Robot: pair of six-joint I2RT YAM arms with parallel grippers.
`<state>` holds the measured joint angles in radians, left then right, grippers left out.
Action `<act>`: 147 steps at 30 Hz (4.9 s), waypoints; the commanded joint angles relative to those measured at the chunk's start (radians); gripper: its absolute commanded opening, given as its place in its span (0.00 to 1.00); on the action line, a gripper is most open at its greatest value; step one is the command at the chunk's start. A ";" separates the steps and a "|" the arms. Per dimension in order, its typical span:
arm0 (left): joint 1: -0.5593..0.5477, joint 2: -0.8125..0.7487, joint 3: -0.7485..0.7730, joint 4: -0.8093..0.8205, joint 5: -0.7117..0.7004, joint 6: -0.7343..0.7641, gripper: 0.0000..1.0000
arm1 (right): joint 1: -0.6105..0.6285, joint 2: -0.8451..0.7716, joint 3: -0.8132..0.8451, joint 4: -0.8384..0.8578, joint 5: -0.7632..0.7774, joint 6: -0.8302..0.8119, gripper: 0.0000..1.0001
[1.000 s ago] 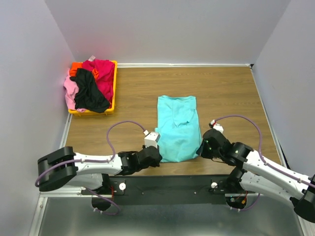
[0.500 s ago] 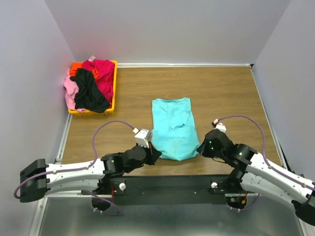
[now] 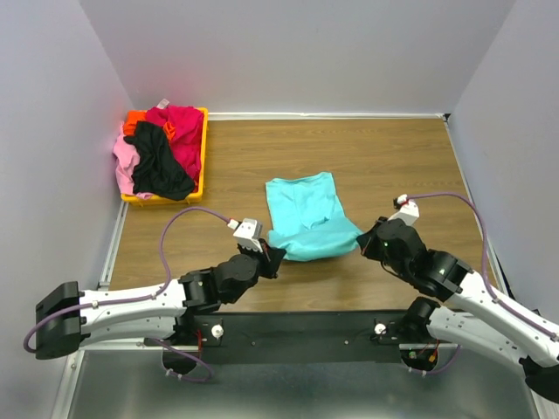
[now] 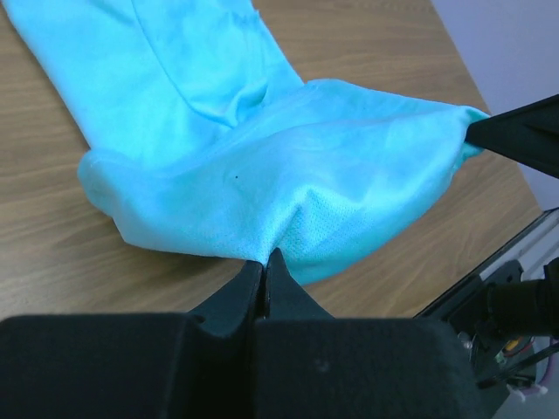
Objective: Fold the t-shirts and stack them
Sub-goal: Fold the tshirt, then neatly place the folded tshirt to the corner
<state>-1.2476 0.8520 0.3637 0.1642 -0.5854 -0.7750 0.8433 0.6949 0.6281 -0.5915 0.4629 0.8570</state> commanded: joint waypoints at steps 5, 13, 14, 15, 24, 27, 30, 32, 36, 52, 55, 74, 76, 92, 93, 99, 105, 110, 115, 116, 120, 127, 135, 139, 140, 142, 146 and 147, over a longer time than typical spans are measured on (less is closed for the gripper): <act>0.007 -0.008 0.072 0.078 -0.034 0.068 0.00 | 0.005 0.000 0.100 0.027 0.120 -0.061 0.01; -0.001 -0.037 0.066 0.083 0.061 0.045 0.00 | 0.004 -0.032 0.120 0.027 0.063 -0.069 0.00; -0.007 -0.047 0.067 0.086 0.070 0.043 0.00 | 0.005 -0.041 0.122 0.027 0.060 -0.069 0.01; -0.013 -0.051 0.067 0.086 0.071 0.042 0.00 | 0.007 -0.047 0.122 0.027 0.059 -0.069 0.00; 0.005 -0.013 0.054 0.213 0.042 0.117 0.00 | 0.007 -0.011 0.148 0.074 0.195 -0.108 0.01; 0.054 0.051 0.060 0.291 0.123 0.157 0.00 | 0.005 0.040 0.150 0.122 0.269 -0.124 0.01; 0.089 0.110 0.089 0.308 0.162 0.177 0.00 | 0.007 0.077 0.148 0.180 0.305 -0.141 0.01; 0.106 0.124 0.092 0.337 0.171 0.192 0.00 | 0.004 0.101 0.150 0.208 0.319 -0.150 0.00; 0.165 0.130 0.077 0.379 0.237 0.197 0.00 | 0.005 0.156 0.162 0.271 0.359 -0.180 0.01; 0.416 0.318 -0.017 0.691 0.524 0.160 0.00 | -0.036 0.572 0.318 0.507 0.418 -0.343 0.01; 0.454 0.373 -0.017 0.760 0.578 0.154 0.00 | -0.064 0.630 0.341 0.542 0.386 -0.361 0.01; 0.818 0.852 0.294 0.841 0.750 0.060 0.98 | -0.378 1.145 0.746 0.703 -0.143 -0.489 0.97; 0.815 0.842 0.300 0.805 0.725 0.080 0.98 | -0.418 1.123 0.730 0.707 -0.229 -0.498 1.00; 0.780 0.887 0.336 0.578 0.608 0.181 0.98 | -0.723 1.086 0.590 0.707 -0.812 -0.426 1.00; 0.778 0.897 0.345 0.572 0.610 0.184 0.98 | -0.737 1.097 0.588 0.707 -0.832 -0.426 1.00; 0.777 0.937 0.406 0.488 0.593 0.209 0.98 | -0.800 1.178 0.587 0.707 -1.007 -0.427 1.00; 0.777 0.934 0.414 0.408 0.516 0.229 0.98 | -0.810 1.265 0.594 0.707 -1.089 -0.431 1.00; 0.774 0.941 0.416 0.394 0.535 0.229 0.98 | -0.811 1.321 0.608 0.705 -1.150 -0.427 1.00; 0.772 0.969 0.435 0.394 0.565 0.229 0.98 | -0.813 1.365 0.613 0.703 -1.169 -0.421 1.00; 0.774 0.972 0.442 0.394 0.572 0.230 0.98 | -0.813 1.376 0.608 0.703 -1.170 -0.421 1.00; 0.769 0.993 0.455 0.397 0.610 0.229 0.93 | -0.813 1.393 0.596 0.703 -1.195 -0.426 1.00; 0.746 1.026 0.480 0.425 0.647 0.226 0.68 | -0.799 1.414 0.594 0.703 -1.238 -0.431 0.99; 0.738 1.073 0.521 0.445 0.699 0.230 0.28 | -0.725 1.459 0.631 0.685 -1.259 -0.447 0.95; 0.738 1.093 0.544 0.459 0.730 0.230 0.17 | -0.708 1.480 0.651 0.674 -1.254 -0.447 0.82; 0.738 1.096 0.547 0.463 0.731 0.230 0.16 | -0.704 1.482 0.654 0.673 -1.242 -0.446 0.78; 0.737 1.101 0.560 0.466 0.737 0.233 0.17 | -0.705 1.485 0.665 0.664 -1.224 -0.441 0.63; 0.738 1.087 0.575 0.466 0.748 0.240 0.57 | -0.705 1.488 0.693 0.642 -1.178 -0.443 0.20; 0.737 1.070 0.575 0.463 0.742 0.241 0.68 | -0.704 1.493 0.709 0.633 -1.172 -0.440 0.11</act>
<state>-0.5041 1.9434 0.9127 0.6037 0.1246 -0.5526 0.1341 2.1529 1.2907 0.1055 -0.7624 0.4229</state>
